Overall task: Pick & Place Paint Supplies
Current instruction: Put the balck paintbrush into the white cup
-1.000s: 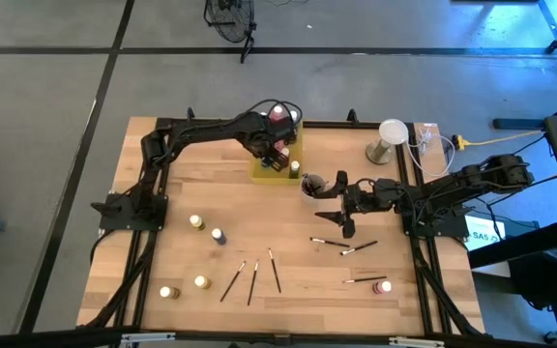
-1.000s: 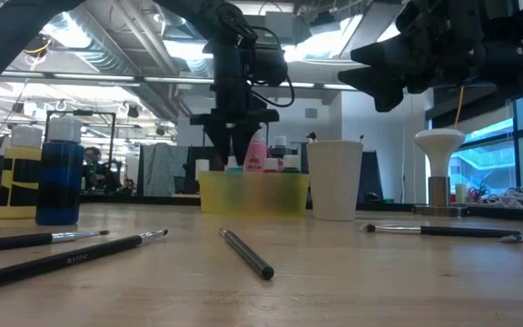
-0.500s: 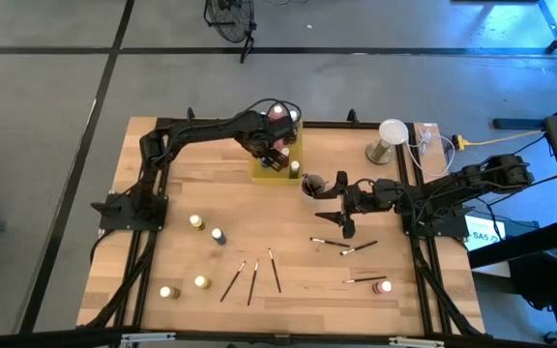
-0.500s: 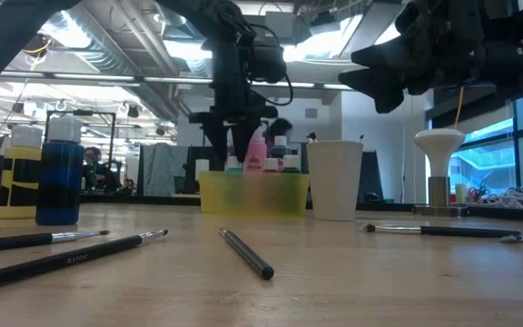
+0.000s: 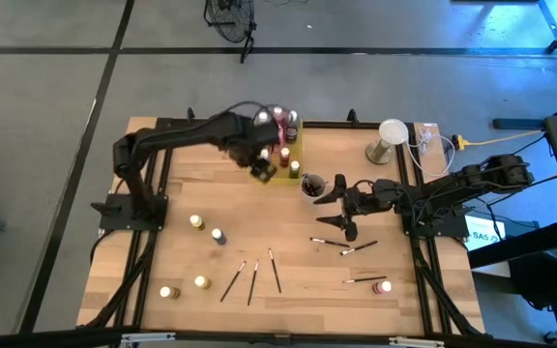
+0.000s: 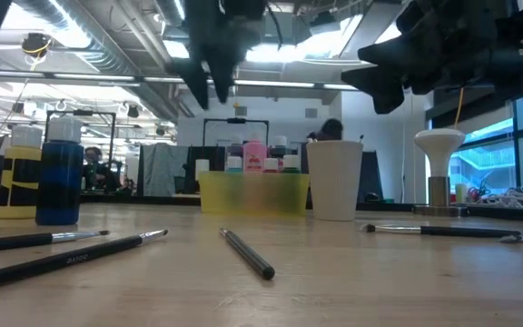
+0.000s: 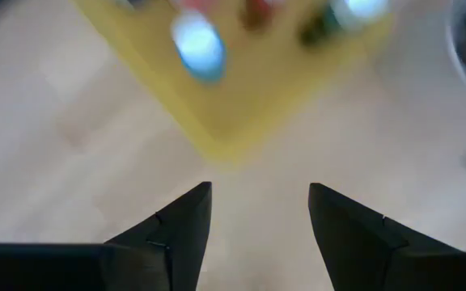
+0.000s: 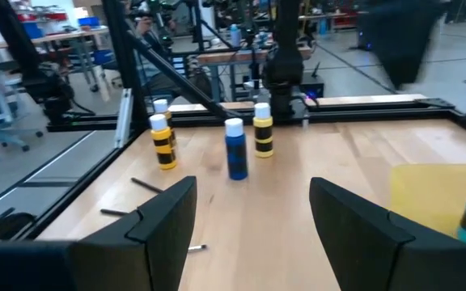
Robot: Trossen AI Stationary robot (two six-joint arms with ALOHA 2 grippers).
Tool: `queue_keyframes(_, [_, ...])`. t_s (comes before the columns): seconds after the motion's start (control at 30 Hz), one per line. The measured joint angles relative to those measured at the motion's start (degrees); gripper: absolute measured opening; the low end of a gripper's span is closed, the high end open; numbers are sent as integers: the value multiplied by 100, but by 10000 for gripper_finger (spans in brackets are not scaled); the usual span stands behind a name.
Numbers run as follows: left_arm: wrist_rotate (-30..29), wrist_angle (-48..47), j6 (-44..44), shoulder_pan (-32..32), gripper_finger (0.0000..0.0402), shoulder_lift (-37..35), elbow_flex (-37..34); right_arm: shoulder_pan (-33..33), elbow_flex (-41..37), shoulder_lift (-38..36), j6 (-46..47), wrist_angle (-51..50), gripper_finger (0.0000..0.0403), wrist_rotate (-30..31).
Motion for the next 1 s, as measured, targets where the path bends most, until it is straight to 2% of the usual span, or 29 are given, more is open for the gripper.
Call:
queue_keyframes(0.1, [169,-333,-369,-565,201,-166,0,0,0,0,0,-2,242,-27])
queue_keyframes(0.3, [214,-337,-1319,-1896,200,-254,0,0,0,0,116,-13,242,-29])
queue_keyframes(0.57, [-158,-119,-2526,-3383,200,154,1,2,0,0,420,76,242,-31])
queue_keyframes(0.67, [-137,41,-2903,-3703,200,409,-1,7,2,0,450,118,242,-29])
queue_keyframes(0.8, [-50,212,-2908,-3924,200,734,2,5,0,0,546,138,242,-27])
queue_keyframes(1.0, [503,221,-2920,-4067,200,1292,-2,4,0,0,557,131,242,-27])
